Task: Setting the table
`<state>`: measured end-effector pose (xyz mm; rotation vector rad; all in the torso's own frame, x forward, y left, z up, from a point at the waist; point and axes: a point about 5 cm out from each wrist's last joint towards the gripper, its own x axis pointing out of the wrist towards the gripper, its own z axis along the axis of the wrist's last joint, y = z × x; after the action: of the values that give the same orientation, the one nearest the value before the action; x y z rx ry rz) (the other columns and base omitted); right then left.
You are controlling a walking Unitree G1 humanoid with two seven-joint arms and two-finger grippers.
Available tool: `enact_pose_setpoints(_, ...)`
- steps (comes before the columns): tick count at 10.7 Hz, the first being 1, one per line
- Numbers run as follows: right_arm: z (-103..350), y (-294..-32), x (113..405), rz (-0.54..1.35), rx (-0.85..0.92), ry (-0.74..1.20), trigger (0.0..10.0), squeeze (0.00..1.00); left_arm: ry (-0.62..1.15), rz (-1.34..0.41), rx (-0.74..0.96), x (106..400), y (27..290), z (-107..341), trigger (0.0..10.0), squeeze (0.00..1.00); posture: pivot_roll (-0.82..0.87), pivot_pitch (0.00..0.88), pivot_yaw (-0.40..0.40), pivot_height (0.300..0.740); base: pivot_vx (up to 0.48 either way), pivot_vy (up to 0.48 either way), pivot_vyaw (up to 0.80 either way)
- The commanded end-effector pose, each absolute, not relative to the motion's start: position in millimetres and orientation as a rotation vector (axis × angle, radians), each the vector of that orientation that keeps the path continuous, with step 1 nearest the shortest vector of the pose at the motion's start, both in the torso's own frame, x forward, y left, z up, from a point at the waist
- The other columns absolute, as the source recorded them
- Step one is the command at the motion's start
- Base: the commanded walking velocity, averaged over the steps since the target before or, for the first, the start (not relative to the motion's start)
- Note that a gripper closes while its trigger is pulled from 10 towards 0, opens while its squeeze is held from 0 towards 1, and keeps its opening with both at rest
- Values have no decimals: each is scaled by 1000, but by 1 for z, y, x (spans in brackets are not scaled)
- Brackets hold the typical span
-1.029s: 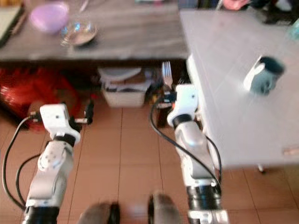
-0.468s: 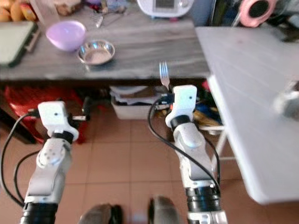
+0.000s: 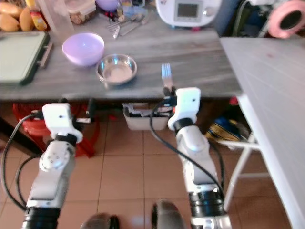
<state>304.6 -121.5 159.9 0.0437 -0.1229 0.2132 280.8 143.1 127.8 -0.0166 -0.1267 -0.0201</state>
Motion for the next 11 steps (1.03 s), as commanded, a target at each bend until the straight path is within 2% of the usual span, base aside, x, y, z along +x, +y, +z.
enact_pose_setpoints(1,162,-132,305,174,39,-136,10000,0,-128,-39,-19,278,136,128,10000,0,-61,145,-3,740,465,0,0)
enact_pose_setpoints(3,159,-140,307,114,37,-120,10000,0,-126,-50,-24,271,133,126,10000,0,-58,145,-2,740,459,0,0)
enact_pose_setpoints(8,152,-147,303,114,23,-100,10000,0,-142,132,48,249,167,129,10000,0,-33,164,-1,740,0,0,0)
enact_pose_setpoints(11,149,-160,311,30,45,-79,10000,0,-109,130,64,243,173,126,10000,0,-13,197,2,740,0,0,165)
